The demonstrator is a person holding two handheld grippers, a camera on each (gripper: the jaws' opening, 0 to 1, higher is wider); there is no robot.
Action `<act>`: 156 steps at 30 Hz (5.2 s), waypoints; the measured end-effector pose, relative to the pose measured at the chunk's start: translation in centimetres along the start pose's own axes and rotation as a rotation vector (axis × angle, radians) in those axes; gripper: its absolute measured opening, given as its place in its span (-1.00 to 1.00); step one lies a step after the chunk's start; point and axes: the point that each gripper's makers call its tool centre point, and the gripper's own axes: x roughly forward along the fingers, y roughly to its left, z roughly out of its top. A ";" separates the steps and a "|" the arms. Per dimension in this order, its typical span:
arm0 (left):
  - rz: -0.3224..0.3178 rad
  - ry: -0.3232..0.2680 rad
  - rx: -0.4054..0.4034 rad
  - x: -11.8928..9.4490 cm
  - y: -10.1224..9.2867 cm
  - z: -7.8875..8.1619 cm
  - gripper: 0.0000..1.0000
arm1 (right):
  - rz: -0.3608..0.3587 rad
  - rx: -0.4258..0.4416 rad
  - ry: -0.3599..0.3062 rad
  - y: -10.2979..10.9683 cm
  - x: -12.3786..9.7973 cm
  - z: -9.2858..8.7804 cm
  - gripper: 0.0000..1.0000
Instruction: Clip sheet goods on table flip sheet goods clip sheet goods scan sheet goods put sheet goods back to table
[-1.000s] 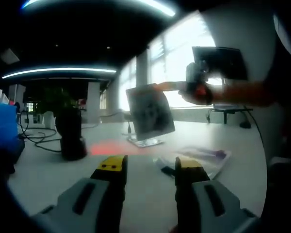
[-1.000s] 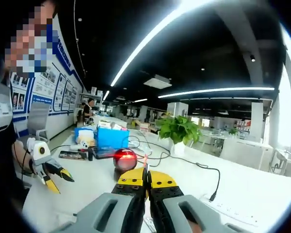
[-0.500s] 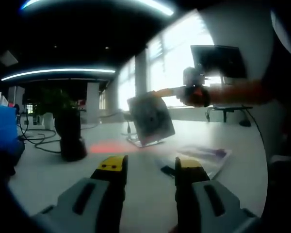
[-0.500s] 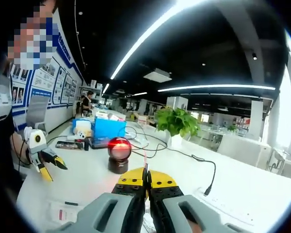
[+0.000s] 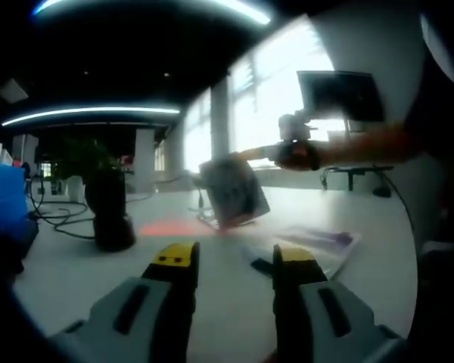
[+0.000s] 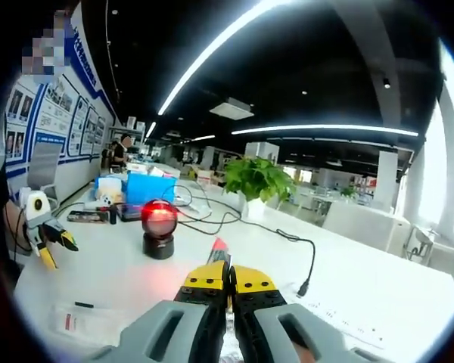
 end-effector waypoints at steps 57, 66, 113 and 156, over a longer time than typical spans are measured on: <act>-0.015 0.022 -0.009 0.3 -0.1 -0.6 -0.38 | -0.079 -0.160 0.237 -6.8 4.9 -9.4 -1.00; 0.000 0.025 -0.017 0.3 0.2 -0.6 -0.38 | -0.062 -0.153 0.263 -6.9 5.5 -10.8 -1.00; -0.005 0.036 -0.102 0.6 0.8 -0.7 -0.37 | -0.144 0.015 0.181 -7.5 3.6 -8.7 -0.51; -0.106 0.004 -0.081 3.5 -0.1 -0.3 -0.29 | -0.049 0.106 0.296 -2.2 5.7 -13.9 0.47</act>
